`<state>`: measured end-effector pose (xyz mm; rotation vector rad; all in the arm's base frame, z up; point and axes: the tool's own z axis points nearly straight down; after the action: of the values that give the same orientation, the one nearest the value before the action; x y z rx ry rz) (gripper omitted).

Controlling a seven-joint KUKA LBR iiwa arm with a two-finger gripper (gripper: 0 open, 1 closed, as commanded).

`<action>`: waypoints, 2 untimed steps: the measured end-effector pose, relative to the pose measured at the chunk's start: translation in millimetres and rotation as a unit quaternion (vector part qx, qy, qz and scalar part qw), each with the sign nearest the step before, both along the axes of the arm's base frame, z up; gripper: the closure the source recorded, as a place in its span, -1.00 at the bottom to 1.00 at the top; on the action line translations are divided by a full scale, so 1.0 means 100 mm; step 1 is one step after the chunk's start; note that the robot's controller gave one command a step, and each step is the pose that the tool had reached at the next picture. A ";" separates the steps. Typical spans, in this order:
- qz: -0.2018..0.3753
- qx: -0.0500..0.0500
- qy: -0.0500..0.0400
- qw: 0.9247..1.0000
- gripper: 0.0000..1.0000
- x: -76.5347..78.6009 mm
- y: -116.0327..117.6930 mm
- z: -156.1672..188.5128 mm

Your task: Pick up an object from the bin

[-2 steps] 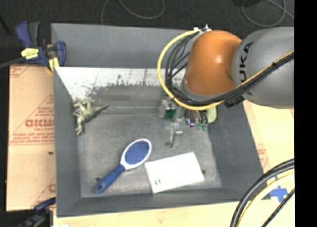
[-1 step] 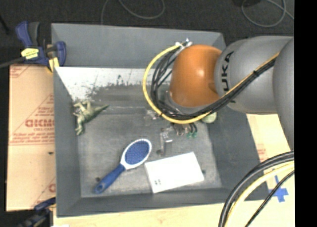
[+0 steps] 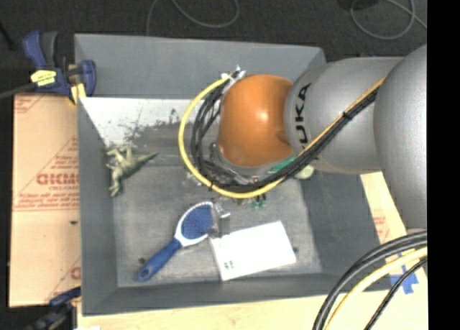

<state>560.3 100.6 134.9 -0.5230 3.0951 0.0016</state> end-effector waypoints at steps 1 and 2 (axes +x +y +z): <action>0.042 -0.001 -0.002 0.999 -1.00 0.13 -0.01 -0.07; 0.118 -0.001 -0.002 0.993 -1.00 0.11 -0.04 -0.58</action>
Offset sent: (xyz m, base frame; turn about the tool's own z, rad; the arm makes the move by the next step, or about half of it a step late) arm 0.0070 -0.0032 -0.0649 -0.2409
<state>571.1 97.1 76.5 -0.8847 3.0089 -0.0032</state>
